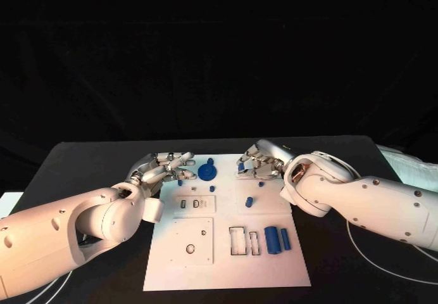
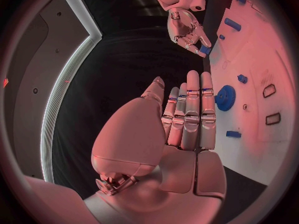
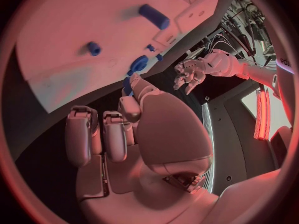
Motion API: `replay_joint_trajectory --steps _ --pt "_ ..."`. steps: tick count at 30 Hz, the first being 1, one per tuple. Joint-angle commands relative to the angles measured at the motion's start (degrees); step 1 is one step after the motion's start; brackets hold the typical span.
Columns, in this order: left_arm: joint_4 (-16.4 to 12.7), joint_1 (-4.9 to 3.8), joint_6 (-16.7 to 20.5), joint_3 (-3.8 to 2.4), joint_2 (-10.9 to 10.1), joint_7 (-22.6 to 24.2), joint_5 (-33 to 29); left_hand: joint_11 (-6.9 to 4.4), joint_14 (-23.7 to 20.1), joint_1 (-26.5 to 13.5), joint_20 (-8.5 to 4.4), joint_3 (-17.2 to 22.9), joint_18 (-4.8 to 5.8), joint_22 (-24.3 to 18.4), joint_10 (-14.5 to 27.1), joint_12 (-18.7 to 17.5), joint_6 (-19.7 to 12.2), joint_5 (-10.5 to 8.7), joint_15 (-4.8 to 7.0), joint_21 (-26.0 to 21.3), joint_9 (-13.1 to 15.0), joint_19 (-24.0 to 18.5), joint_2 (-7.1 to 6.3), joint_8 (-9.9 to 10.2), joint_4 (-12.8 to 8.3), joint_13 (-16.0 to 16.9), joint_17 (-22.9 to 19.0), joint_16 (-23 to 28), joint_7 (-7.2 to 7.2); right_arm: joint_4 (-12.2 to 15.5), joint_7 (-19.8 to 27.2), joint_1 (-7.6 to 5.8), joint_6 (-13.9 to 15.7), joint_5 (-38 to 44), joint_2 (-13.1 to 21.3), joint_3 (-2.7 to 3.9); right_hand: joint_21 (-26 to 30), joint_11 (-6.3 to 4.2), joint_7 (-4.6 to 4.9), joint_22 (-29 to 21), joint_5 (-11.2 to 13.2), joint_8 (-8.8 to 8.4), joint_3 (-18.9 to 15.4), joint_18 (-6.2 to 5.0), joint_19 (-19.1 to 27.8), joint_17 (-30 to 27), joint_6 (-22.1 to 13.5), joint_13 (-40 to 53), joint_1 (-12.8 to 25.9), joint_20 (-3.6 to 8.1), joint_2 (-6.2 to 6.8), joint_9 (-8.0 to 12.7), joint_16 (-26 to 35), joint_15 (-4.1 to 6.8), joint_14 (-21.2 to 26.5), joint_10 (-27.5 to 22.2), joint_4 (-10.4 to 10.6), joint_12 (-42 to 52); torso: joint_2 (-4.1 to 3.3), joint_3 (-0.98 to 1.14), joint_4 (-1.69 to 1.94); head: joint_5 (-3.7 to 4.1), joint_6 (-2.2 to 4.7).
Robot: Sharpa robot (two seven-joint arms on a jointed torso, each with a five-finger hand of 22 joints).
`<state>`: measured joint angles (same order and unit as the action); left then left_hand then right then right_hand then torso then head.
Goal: Assemble the parts on the task board
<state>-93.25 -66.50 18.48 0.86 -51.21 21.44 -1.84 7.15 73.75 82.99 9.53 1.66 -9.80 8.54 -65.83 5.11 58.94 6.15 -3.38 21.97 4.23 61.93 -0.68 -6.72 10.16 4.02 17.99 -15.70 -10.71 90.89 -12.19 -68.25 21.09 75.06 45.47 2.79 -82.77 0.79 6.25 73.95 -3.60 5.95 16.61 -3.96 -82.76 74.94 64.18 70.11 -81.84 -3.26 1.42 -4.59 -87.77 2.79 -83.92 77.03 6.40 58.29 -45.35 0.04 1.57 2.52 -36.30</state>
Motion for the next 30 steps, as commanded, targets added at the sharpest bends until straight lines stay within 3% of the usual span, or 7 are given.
replay_joint_trajectory --steps 1,5,12,21,27,30 --pt "0.52 -0.03 -0.76 -0.03 0.15 0.96 -0.05 0.16 -0.38 0.40 0.01 -0.10 -0.60 -0.09 0.17 -0.32 -0.15 -0.24 -0.03 -0.35 -0.04 -0.29 0.31 0.39 -0.40 0.02 0.12 0.40 -0.32 1.12 -5.34 0.34 -0.55 2.98 -1.54 -0.33 0.28 0.01 -0.68 -0.13 -0.23 0.62 0.40 0.60 0.36 10.25 1.00 -3.38 -0.66 0.24 -1.14 -0.61 0.33 0.33 -5.00 -0.42 0.02 -0.59 0.40 -0.39 0.69 -0.30 -0.72" --pt "1.30 -0.03 -0.63 -0.03 0.06 1.19 -0.22 0.16 -0.38 0.40 0.01 -0.10 -0.60 -0.09 0.17 -0.32 -0.15 -0.24 -0.03 -0.35 -0.04 -0.29 0.31 0.39 -0.40 0.02 0.12 0.40 -0.32 2.14 -7.74 1.25 -1.44 6.69 -4.68 -1.00 0.32 0.02 -0.67 -0.22 -0.22 0.62 0.47 0.59 0.40 10.17 1.00 -3.83 -0.51 0.23 -1.09 -0.61 0.38 0.32 -4.98 -0.68 -0.03 -1.24 0.58 -0.80 1.30 -0.29 -1.33" --pt "1.75 -0.03 -0.46 -0.03 -0.15 1.39 -0.38 0.15 -0.37 0.47 0.01 -0.08 -0.61 -0.09 0.17 -0.34 -0.14 -0.23 -0.02 -0.34 -0.03 -0.29 0.33 0.40 -0.46 0.02 0.16 0.41 -0.32 1.62 -10.09 2.96 -2.59 10.17 -8.27 -1.61 0.37 0.02 -0.66 -0.28 -0.33 0.61 0.58 0.57 0.43 10.13 0.97 -4.22 -0.31 0.22 -0.96 -0.61 0.42 0.32 -4.97 -0.89 -0.16 -1.80 0.63 -1.10 1.54 -0.69 -1.82" --pt "1.42 -0.04 -0.49 -0.04 -0.41 1.42 -0.43 0.15 -0.37 0.47 0.01 -0.08 -0.61 -0.09 0.17 -0.34 -0.14 -0.23 -0.02 -0.34 -0.03 -0.29 0.33 0.40 -0.46 0.02 0.16 0.41 -0.32 -0.16 -12.46 5.32 -3.46 12.88 -11.70 -2.06 0.46 0.04 -0.63 -0.42 -0.74 0.58 0.72 0.55 0.49 9.94 0.91 -4.75 0.13 0.21 -0.69 -0.60 0.54 0.30 -4.93 -1.09 -0.32 -2.54 0.52 -0.89 1.41 -1.31 -2.38" --pt "1.20 -0.05 -0.64 -0.04 -0.45 1.36 -0.44 0.15 -0.37 0.47 0.01 -0.08 -0.61 -0.09 0.17 -0.34 -0.14 -0.23 -0.02 -0.34 -0.03 -0.29 0.33 0.40 -0.46 0.02 0.16 0.41 -0.32 -1.23 -13.32 5.88 -3.43 14.08 -12.83 -2.20 0.47 0.05 -0.62 -0.41 -0.91 0.56 0.79 0.55 0.49 9.91 0.88 -4.87 0.28 0.21 -0.62 -0.59 0.57 0.30 -4.92 -1.11 -0.37 -2.69 0.52 -0.83 1.46 -1.56 -2.82" --pt "1.14 -0.05 -0.71 -0.04 -0.47 1.31 -0.44 0.15 -0.37 0.47 0.01 -0.08 -0.61 -0.09 0.17 -0.34 -0.14 -0.23 -0.02 -0.34 -0.03 -0.29 0.33 0.40 -0.46 0.02 0.16 0.41 -0.32 -1.38 -13.37 5.97 -3.91 14.58 -12.92 -2.22 0.50 0.08 -0.59 -0.44 -2.01 0.52 0.73 0.55 0.48 9.94 0.83 -5.08 1.09 0.18 0.07 -0.57 0.58 0.27 -4.94 -1.10 -0.42 -2.97 0.50 -0.78 1.43 -1.69 -3.00"
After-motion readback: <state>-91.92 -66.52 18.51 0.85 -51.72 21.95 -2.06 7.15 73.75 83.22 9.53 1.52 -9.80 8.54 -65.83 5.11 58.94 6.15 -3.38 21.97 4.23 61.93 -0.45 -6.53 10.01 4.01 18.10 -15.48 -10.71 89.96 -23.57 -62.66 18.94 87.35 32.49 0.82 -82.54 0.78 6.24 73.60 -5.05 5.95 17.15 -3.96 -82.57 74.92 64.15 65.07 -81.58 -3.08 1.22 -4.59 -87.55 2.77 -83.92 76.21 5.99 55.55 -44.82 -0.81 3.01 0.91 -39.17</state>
